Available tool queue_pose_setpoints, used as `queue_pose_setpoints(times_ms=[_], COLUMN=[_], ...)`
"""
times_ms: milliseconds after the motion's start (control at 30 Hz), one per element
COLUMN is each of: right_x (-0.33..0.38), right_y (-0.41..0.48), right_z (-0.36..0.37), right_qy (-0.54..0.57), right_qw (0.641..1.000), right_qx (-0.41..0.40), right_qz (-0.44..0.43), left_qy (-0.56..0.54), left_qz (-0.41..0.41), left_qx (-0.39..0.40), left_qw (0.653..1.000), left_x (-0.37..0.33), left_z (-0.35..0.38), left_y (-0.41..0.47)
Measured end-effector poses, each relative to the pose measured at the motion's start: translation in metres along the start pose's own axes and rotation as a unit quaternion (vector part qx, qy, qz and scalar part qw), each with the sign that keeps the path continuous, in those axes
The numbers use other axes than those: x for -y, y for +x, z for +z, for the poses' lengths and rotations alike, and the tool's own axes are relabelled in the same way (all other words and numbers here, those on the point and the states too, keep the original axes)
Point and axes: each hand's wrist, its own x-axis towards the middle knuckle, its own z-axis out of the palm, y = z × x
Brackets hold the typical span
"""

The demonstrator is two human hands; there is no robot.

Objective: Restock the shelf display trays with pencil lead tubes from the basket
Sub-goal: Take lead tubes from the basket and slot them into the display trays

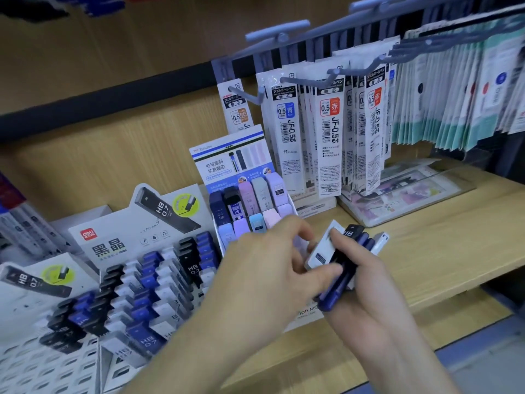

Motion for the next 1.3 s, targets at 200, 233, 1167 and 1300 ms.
queue_pose_setpoints(times_ms=[200, 233, 1167, 1300], right_x=[-0.001, 0.001, -0.001, -0.004], right_y=[0.001, 0.000, -0.002, -0.004], right_z=[-0.002, -0.003, -0.004, -0.003], right_qy=[-0.097, -0.114, -0.226, -0.256], right_qw=[0.992, 0.988, 0.971, 0.963], right_qx=[-0.038, -0.045, -0.028, 0.003], right_qz=[-0.072, -0.090, -0.074, -0.081], left_qy=[-0.240, -0.243, -0.146, -0.164], left_qz=[-0.068, -0.060, -0.050, -0.024], left_qx=[-0.072, -0.085, -0.228, -0.219], left_qw=[0.966, 0.965, 0.961, 0.962], left_x=[0.013, 0.016, 0.077, 0.072], left_z=[0.011, 0.007, -0.075, -0.073], left_y=[-0.005, -0.005, -0.001, 0.000])
